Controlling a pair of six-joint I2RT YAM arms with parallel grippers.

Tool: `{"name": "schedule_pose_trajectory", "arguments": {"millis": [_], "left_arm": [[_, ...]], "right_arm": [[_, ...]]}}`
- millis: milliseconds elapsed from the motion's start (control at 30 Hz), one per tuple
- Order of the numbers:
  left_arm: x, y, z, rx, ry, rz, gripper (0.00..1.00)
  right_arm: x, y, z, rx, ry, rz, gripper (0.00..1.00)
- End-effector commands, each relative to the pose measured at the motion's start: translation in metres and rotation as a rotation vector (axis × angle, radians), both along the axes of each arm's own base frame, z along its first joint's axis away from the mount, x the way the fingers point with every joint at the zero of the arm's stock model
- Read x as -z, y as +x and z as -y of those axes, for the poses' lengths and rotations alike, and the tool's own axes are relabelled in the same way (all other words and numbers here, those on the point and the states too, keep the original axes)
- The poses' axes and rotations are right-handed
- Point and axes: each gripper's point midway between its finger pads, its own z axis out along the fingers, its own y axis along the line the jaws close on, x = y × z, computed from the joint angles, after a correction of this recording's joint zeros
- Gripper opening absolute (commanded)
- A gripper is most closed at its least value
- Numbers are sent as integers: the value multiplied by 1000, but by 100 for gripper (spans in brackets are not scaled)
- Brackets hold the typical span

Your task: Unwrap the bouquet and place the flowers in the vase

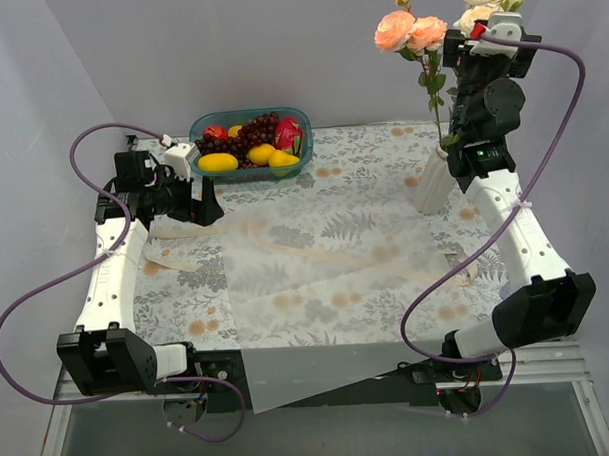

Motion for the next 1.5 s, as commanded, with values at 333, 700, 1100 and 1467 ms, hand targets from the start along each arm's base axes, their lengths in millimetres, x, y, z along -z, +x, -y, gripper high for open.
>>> {"name": "schedule_pose_trajectory", "arguments": {"millis": [333, 700, 1100, 1467], "left_arm": [[-50, -4, 6, -2, -53, 83, 98], [-62, -21, 13, 9, -89, 96, 98], [-75, -38, 15, -19, -114, 98, 98], [-55, -41, 11, -54, -109, 62, 98]], "right_arm": [[87, -107, -105, -212, 268, -398, 98], [156, -169, -64, -139, 353, -626, 98], [150, -187, -63, -231, 401, -639, 98], [261, -245, -88, -502, 463, -917, 98]]}}
